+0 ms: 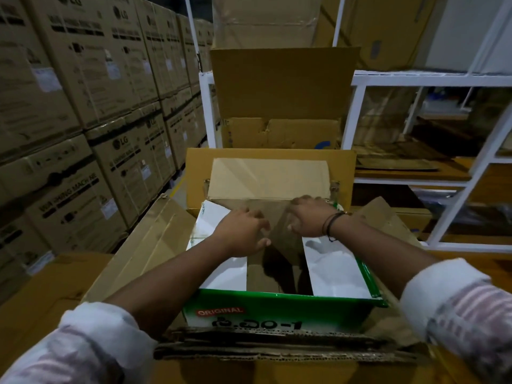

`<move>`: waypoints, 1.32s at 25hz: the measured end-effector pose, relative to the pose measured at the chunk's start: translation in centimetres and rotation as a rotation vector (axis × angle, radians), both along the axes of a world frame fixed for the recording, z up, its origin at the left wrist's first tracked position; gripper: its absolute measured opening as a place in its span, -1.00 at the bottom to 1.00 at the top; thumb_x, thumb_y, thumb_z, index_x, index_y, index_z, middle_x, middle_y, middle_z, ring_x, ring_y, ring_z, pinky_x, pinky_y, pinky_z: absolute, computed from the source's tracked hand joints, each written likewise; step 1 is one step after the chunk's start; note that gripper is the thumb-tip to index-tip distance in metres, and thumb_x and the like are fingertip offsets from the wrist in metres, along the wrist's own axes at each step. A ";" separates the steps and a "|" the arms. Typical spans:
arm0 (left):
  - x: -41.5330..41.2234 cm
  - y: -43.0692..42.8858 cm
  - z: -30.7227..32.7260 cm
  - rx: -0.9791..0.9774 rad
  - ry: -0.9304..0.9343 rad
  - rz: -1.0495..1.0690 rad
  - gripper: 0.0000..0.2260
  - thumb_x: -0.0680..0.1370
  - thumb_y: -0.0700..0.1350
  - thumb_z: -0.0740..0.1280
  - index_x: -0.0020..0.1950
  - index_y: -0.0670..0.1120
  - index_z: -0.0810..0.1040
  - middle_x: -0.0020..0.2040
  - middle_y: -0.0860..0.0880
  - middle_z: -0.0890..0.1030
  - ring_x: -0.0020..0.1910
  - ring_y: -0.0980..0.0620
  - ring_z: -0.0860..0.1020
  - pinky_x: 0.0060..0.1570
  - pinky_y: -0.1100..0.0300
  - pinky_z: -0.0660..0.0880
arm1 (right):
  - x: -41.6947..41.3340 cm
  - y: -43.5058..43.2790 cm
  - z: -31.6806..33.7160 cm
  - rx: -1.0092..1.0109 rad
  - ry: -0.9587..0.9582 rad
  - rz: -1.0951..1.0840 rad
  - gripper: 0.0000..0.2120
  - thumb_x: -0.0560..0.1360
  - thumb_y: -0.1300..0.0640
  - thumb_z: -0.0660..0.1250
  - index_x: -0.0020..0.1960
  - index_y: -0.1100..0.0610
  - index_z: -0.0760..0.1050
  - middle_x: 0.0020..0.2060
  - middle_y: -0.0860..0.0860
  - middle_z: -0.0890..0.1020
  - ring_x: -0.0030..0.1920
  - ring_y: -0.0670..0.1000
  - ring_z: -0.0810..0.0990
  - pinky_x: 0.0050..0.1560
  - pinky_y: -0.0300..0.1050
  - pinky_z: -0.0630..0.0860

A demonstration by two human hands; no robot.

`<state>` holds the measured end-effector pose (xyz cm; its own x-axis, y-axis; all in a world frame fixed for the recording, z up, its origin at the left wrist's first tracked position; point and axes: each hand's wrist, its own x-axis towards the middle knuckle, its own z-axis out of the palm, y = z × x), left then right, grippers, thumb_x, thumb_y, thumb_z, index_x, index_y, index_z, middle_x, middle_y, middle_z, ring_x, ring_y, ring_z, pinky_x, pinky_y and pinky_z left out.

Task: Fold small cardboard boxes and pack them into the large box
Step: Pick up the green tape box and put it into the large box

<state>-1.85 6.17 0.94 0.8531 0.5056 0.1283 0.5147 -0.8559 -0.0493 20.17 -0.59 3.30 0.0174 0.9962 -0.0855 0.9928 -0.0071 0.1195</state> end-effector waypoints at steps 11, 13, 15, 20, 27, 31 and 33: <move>4.5 -4.1 0.1 0.049 0.109 -0.007 -0.76 0.53 0.06 0.27 -0.02 -0.03 0.67 -0.19 -0.06 0.63 -0.16 -0.15 0.64 -0.22 0.12 0.50 | -2.9 -5.3 -2.3 -0.373 -0.262 0.270 -0.61 0.67 -0.19 0.07 0.21 -0.01 0.57 0.25 0.10 0.57 0.36 0.17 0.32 0.39 0.27 0.16; 5.1 -5.1 1.9 0.026 0.032 0.085 -0.84 0.50 -0.01 0.31 -0.03 -0.02 0.63 -0.18 -0.06 0.61 -0.15 -0.16 0.63 -0.24 0.13 0.41 | -3.3 -5.3 0.3 -0.203 -0.216 0.284 -0.56 0.64 -0.23 0.10 0.15 0.02 0.61 0.18 0.08 0.61 0.33 0.14 0.34 0.42 0.23 0.17; 5.6 -5.7 4.1 -0.045 -0.117 0.160 -0.83 0.49 -0.05 0.31 0.02 -0.01 0.63 -0.15 -0.07 0.62 -0.16 -0.16 0.61 -0.26 0.13 0.38 | -3.6 -6.0 3.5 -0.090 -0.197 0.233 -0.61 0.61 -0.19 0.13 -0.01 0.03 0.62 0.02 0.05 0.62 0.25 0.13 0.39 0.32 0.19 0.26; 7.3 -8.2 6.7 -0.083 -0.424 0.039 -0.78 0.61 -0.05 0.27 0.17 0.10 0.66 -0.11 0.05 0.65 -0.25 0.05 0.49 -0.38 0.23 0.31 | -1.9 -10.2 12.2 0.058 -0.393 -0.142 -0.82 0.55 -0.02 0.19 -0.20 0.01 0.38 -0.16 0.00 0.50 0.14 0.10 0.52 0.43 0.30 0.18; 8.4 -9.1 2.7 -0.091 0.117 -0.211 -0.77 0.67 0.05 0.18 0.11 0.01 0.61 -0.14 -0.02 0.61 -0.19 -0.02 0.54 -0.37 0.17 0.29 | 1.5 -13.2 7.8 -0.112 -0.354 -0.348 -0.82 0.55 0.00 0.23 0.08 0.02 0.54 0.01 0.02 0.60 0.12 0.11 0.57 0.33 0.24 0.38; 4.7 -5.7 1.1 -0.135 0.512 -0.181 -0.68 0.70 0.11 0.15 0.22 -0.03 0.61 -0.02 -0.04 0.60 -0.10 -0.04 0.51 -0.10 0.07 0.49 | -2.7 -11.6 4.5 0.109 -0.152 -0.116 -0.74 0.58 -0.11 0.23 0.06 0.03 0.58 -0.03 0.07 0.64 0.00 0.13 0.63 -0.06 -0.02 0.47; 2.3 -4.1 1.0 -0.155 0.655 -0.086 -0.62 0.71 0.15 0.12 0.24 -0.06 0.60 0.05 -0.07 0.61 0.00 -0.06 0.53 0.00 0.04 0.49 | -5.1 -9.9 3.6 -0.001 -0.072 -0.079 -0.73 0.57 -0.10 0.25 0.08 0.02 0.62 -0.04 0.08 0.64 -0.04 0.14 0.64 -0.10 -0.05 0.54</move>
